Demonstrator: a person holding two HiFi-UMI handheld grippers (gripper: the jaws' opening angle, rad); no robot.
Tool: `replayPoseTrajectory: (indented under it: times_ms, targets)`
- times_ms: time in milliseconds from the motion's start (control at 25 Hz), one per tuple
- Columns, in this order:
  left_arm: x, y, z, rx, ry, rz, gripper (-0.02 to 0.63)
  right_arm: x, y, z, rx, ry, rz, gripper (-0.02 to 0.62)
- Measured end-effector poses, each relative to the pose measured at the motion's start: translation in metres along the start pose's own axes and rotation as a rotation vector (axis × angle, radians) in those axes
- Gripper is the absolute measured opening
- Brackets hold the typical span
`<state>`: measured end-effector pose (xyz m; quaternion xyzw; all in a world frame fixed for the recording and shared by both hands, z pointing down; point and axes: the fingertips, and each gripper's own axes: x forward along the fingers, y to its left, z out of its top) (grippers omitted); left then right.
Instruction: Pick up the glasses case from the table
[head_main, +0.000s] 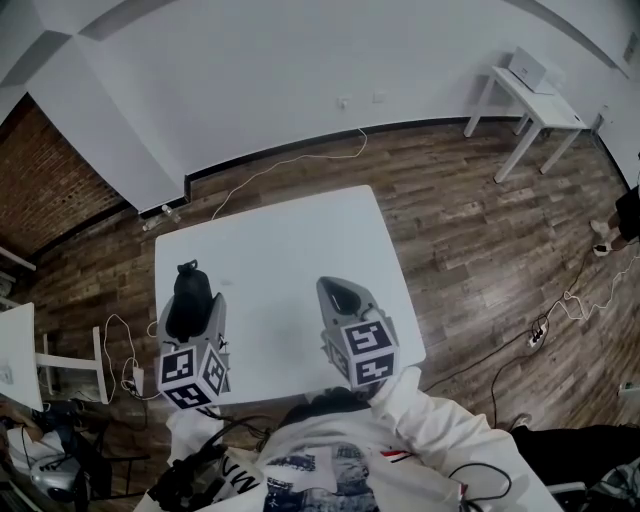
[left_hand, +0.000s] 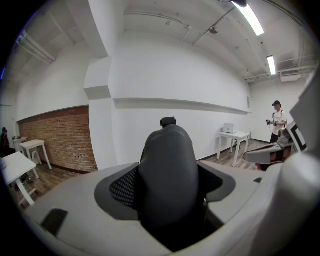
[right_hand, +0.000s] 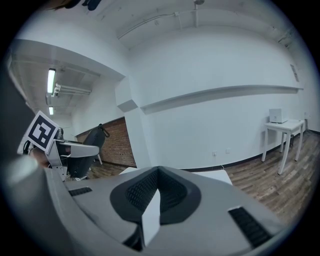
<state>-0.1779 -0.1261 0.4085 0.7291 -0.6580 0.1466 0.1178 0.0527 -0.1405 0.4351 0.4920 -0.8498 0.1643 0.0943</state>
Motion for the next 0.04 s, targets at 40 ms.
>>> replayPoseTrajectory:
  times_ms: [40]
  targets:
    - [0.0000,-0.0007,0.0002,0.001,0.000,0.000,0.367,-0.0001,-0.0008,0.0003,0.000,0.000,0.000,0.003]
